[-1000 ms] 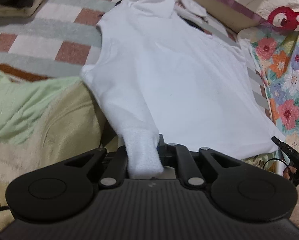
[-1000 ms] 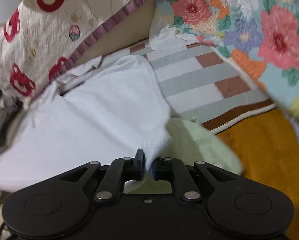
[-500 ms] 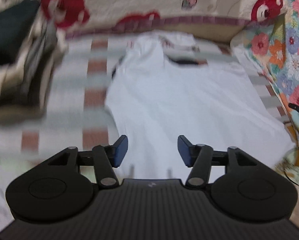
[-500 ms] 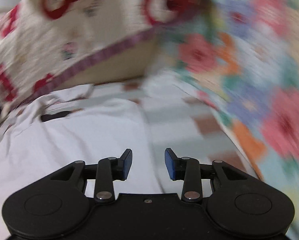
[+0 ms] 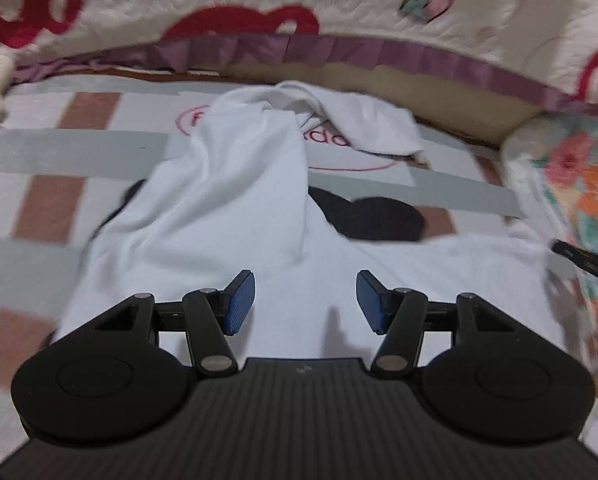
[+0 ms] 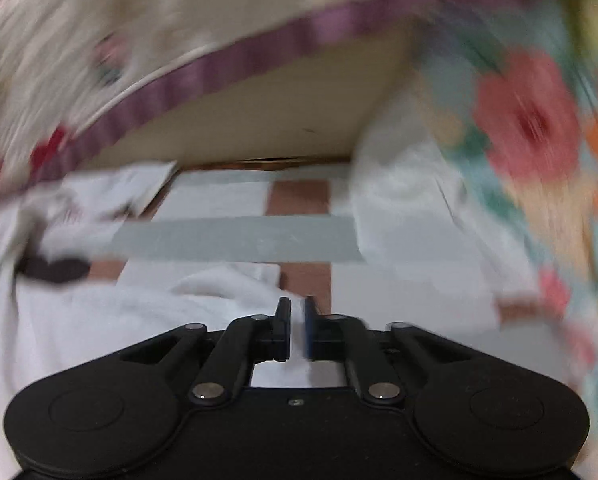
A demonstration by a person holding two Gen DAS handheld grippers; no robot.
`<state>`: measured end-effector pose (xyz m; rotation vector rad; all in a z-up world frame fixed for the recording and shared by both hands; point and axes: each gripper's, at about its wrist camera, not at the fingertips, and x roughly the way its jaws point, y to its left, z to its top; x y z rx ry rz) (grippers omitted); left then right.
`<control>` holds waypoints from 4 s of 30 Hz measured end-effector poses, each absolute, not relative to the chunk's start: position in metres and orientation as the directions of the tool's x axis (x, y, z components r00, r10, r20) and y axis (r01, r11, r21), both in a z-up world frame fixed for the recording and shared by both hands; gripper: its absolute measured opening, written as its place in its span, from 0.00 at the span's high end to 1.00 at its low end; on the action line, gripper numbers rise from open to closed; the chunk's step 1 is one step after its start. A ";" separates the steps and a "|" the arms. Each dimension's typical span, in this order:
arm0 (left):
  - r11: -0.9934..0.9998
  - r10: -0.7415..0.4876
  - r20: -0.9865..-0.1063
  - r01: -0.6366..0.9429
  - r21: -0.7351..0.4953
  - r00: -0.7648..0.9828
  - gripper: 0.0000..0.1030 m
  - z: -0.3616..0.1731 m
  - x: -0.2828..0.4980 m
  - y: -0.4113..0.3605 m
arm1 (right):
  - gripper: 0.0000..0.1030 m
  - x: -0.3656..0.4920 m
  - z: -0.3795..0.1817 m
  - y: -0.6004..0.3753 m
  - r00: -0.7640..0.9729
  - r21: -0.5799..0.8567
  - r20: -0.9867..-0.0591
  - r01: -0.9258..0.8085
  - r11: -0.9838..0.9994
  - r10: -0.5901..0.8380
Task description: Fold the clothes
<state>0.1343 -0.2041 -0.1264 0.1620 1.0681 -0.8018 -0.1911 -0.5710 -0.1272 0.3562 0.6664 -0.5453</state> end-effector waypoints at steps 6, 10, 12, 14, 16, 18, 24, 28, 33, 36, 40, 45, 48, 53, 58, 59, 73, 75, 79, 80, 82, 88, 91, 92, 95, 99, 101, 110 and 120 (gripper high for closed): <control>0.754 -0.436 -0.830 0.645 -0.126 0.347 0.48 -0.150 0.144 -0.245 | 0.60 -0.211 -0.148 -0.589 0.664 0.242 -0.654 0.637 0.732 -0.361; 0.766 -0.416 -0.818 0.638 -0.079 0.398 0.47 -0.152 0.143 -0.251 | 0.52 -0.219 -0.159 -0.612 0.696 0.397 -0.670 0.630 0.667 -0.258; 0.761 -0.413 -0.822 0.644 -0.076 0.392 0.46 -0.157 0.144 -0.255 | 0.50 -0.227 -0.169 -0.615 0.725 0.501 -0.658 0.624 0.600 -0.204; 0.747 -0.417 -0.822 0.662 -0.066 0.387 0.49 -0.161 0.144 -0.259 | 0.49 -0.233 -0.176 -0.609 0.791 0.640 -0.589 0.581 0.503 -0.164; 0.726 -0.430 -0.816 0.686 -0.058 0.387 0.73 -0.162 0.142 -0.261 | 0.50 -0.230 -0.176 -0.596 0.839 0.717 -0.529 0.521 0.463 -0.125; 0.695 -0.458 -0.799 0.717 -0.049 0.389 0.97 -0.160 0.139 -0.262 | 0.60 -0.220 -0.167 -0.579 0.852 0.688 -0.505 0.495 0.530 -0.140; 0.719 -0.469 -0.717 0.695 0.028 0.515 0.97 -0.140 0.125 -0.240 | 0.74 -0.178 -0.126 -0.507 0.792 0.312 -0.582 0.427 0.849 -0.184; 0.733 -0.472 -0.727 0.681 -0.009 0.498 0.98 -0.144 0.121 -0.231 | 0.70 -0.161 -0.122 -0.477 0.790 0.278 -0.606 0.314 0.908 -0.088; 0.740 -0.471 -0.746 0.672 -0.043 0.471 0.98 -0.153 0.121 -0.224 | 0.68 -0.150 -0.136 -0.478 0.747 0.259 -0.655 0.359 0.897 -0.109; 0.745 -0.480 -0.752 0.663 -0.078 0.451 0.97 -0.154 0.125 -0.225 | 0.60 -0.160 -0.138 -0.494 0.746 0.290 -0.647 0.435 0.852 -0.161; 0.749 -0.480 -0.767 0.654 -0.106 0.425 0.94 -0.159 0.133 -0.230 | 0.51 -0.158 -0.140 -0.510 0.757 0.310 -0.641 0.406 0.860 -0.126; 0.740 -0.482 -0.740 0.671 -0.056 0.469 0.98 -0.154 0.132 -0.236 | 0.95 -0.155 -0.129 -0.537 0.816 0.354 -0.566 0.374 0.857 -0.122; 0.735 -0.517 -0.662 0.678 -0.018 0.543 0.98 -0.133 0.121 -0.228 | 0.95 -0.182 -0.105 -0.578 0.895 0.524 -0.398 0.404 0.750 -0.204; 0.754 -0.556 -0.588 0.654 -0.061 0.587 0.98 -0.108 0.119 -0.216 | 0.95 -0.212 -0.072 -0.604 0.913 0.529 -0.317 0.396 0.751 -0.258; 0.759 -0.544 -0.546 0.651 0.004 0.637 0.98 -0.100 0.128 -0.231 | 0.95 -0.205 -0.047 -0.602 0.918 0.457 -0.295 0.378 0.805 -0.264; 0.759 -0.535 -0.550 0.651 0.022 0.642 0.98 -0.105 0.132 -0.238 | 0.95 -0.194 -0.050 -0.610 0.904 0.434 -0.332 0.399 0.808 -0.268; 0.724 -0.436 -0.627 0.666 0.182 0.646 0.98 -0.154 0.146 -0.278 | 0.89 -0.128 -0.140 -0.657 0.716 0.297 -0.657 0.535 0.791 -0.238; 0.718 -0.401 -0.676 0.670 0.187 0.618 0.97 -0.167 0.150 -0.284 | 0.83 -0.130 -0.152 -0.662 0.655 0.255 -0.710 0.581 0.773 -0.258; 0.717 -0.377 -0.681 0.663 0.215 0.628 0.96 -0.175 0.147 -0.284 | 0.64 -0.149 -0.150 -0.661 0.580 0.139 -0.713 0.668 0.731 -0.395; 0.717 -0.373 -0.683 0.662 0.217 0.628 0.94 -0.174 0.147 -0.283 | 0.64 -0.156 -0.148 -0.661 0.579 0.138 -0.706 0.677 0.723 -0.407; 0.725 -0.397 -0.708 0.673 0.148 0.584 0.92 -0.165 0.151 -0.276 | 0.63 -0.167 -0.143 -0.660 0.593 0.159 -0.690 0.684 0.712 -0.415; 0.719 -0.524 -0.702 0.693 -0.061 0.482 0.52 -0.125 0.153 -0.219 | 0.53 -0.176 -0.124 -0.637 0.674 0.242 -0.640 0.631 0.737 -0.368; 0.756 -0.471 -0.683 0.654 0.014 0.559 0.48 -0.109 0.156 -0.179 | 0.53 -0.161 -0.122 -0.618 0.695 0.250 -0.642 0.588 0.769 -0.323; 0.773 -0.448 -0.680 0.634 0.032 0.580 0.46 -0.107 0.158 -0.166 | 0.53 -0.155 -0.122 -0.611 0.703 0.258 -0.643 0.572 0.779 -0.304; 0.805 -0.413 -0.727 0.593 -0.009 0.549 0.46 -0.115 0.170 -0.126 | 0.52 -0.134 -0.123 -0.588 0.722 0.271 -0.649 0.515 0.813 -0.241; 0.829 -0.395 -0.791 0.553 -0.087 0.467 0.46 -0.142 0.178 -0.090 | 0.51 -0.103 -0.126 -0.553 0.711 0.231 -0.682 0.435 0.870 -0.174; 0.823 -0.424 -0.805 0.549 -0.149 0.416 0.44 -0.153 0.177 -0.080 | 0.48 -0.094 -0.127 -0.541 0.699 0.186 -0.691 0.419 0.889 -0.185; 0.811 -0.443 -0.772 0.570 -0.129 0.456 0.38 -0.171 0.182 -0.100 | 0.46 -0.103 -0.144 -0.544 0.647 0.127 -0.724 0.466 0.876 -0.239; 0.831 -0.349 -0.620 0.537 0.142 0.703 0.97 -0.115 0.173 -0.107 | 0.46 -0.138 -0.157 -0.569 0.680 0.213 -0.685 0.528 0.822 -0.259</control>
